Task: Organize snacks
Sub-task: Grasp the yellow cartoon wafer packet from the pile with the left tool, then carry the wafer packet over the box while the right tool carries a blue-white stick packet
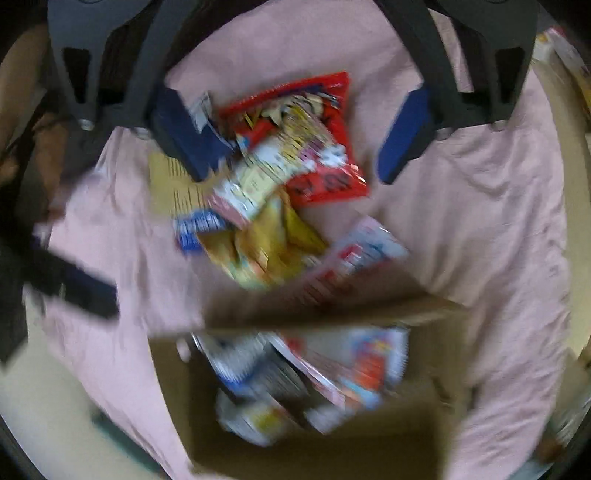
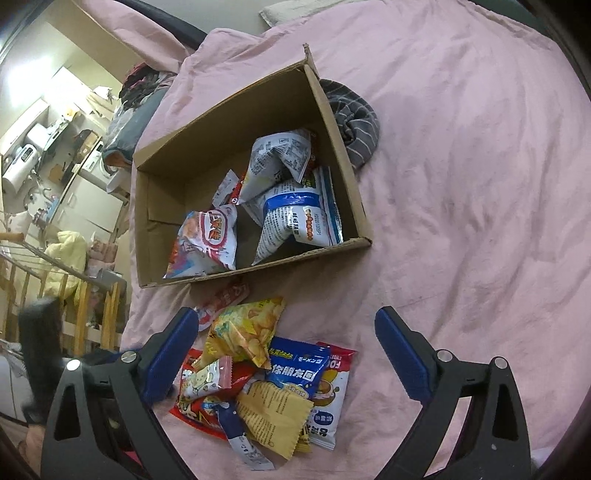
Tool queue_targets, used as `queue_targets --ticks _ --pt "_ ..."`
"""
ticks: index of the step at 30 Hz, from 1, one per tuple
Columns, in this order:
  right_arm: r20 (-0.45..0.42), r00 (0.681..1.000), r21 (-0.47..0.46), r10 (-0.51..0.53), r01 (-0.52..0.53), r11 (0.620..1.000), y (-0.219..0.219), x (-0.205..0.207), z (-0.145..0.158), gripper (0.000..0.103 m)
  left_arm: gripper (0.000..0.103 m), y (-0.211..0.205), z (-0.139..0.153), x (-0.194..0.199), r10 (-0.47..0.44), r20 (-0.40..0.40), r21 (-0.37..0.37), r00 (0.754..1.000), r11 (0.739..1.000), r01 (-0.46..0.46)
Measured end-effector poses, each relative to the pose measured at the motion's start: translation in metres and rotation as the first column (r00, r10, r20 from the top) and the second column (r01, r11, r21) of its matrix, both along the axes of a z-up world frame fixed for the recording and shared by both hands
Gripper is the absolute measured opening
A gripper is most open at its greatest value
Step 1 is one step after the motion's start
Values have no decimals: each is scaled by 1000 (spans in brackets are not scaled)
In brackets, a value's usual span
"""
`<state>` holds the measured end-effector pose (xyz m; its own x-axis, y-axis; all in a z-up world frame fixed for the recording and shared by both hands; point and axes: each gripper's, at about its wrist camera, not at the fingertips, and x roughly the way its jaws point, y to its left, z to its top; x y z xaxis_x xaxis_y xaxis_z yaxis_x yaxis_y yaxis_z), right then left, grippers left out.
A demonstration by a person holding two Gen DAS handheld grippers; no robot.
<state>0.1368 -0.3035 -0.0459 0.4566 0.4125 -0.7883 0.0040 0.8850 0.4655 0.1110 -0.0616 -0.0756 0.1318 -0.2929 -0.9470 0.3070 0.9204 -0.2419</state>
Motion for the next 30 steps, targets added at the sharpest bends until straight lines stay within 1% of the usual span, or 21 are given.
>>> queue_targets --ticks 1,2,3,4,6,8,10,11,12,14,16,18,20,22,24,25,27,30 --pt "-1 1000 0 -1 1 1000 -1 0 0 99 85 -4 -4 -1 -16 -13 3 1000 1000 16" --pt "-2 1000 1 -1 1 1000 -2 -1 0 99 82 -7 -7 -1 -23 -22 5 999 1000 23" --pt "-2 1000 2 -1 1 1000 -2 -1 0 99 78 -10 -11 -1 -26 -31 9 999 1000 27" --pt "-2 1000 2 -1 1 1000 -2 -1 0 99 76 -12 -14 0 -30 -41 10 999 999 31" --pt "-2 1000 0 -1 1 1000 -2 -1 0 99 67 -17 -19 2 -38 -55 18 998 999 39" --pt "-2 1000 1 -2 2 1000 -3 0 0 99 63 -21 -22 3 -44 -61 18 997 999 45" --pt "-3 1000 1 -1 1 1000 -3 -1 -1 99 52 -23 -23 3 -57 -61 15 997 998 58" --pt "-4 1000 -1 0 0 1000 -3 0 -1 99 42 -24 -24 3 -64 -65 8 996 998 64" --pt "-5 1000 -1 2 -2 1000 -3 0 -1 99 35 -24 -24 2 -68 -67 4 995 998 69" --pt "-10 1000 -5 16 -16 1000 -2 -2 -3 99 29 -23 -21 0 -83 -55 8 995 996 83" --pt "-24 999 5 43 -43 999 1 -5 -5 99 27 -20 -15 -3 -83 -46 3 995 997 83" --pt "-52 994 56 98 -95 994 8 -11 -8 99 24 -14 -3 -8 -77 -27 -22 997 997 76" --pt "-98 982 114 161 -149 982 19 -21 -14 97 24 -8 9 -12 -68 -1 -37 998 997 68" --pt "-132 969 141 211 -192 971 31 -31 -18 88 24 3 22 -14 -44 27 -56 999 997 45" --pt "-160 946 147 281 -259 955 49 -47 -22 79 24 16 28 -15 4 33 -72 999 997 -2" --pt "-175 938 134 298 -277 952 55 -52 -24 76 24 21 28 -15 25 30 -76 999 997 -23" --pt "-217 919 86 331 -319 944 72 -66 -32 66 24 31 27 -15 71 19 -79 997 994 -69" --pt "-266 903 52 337 -335 941 82 -77 -47 57 24 43 26 -13 123 26 -60 992 991 -121"
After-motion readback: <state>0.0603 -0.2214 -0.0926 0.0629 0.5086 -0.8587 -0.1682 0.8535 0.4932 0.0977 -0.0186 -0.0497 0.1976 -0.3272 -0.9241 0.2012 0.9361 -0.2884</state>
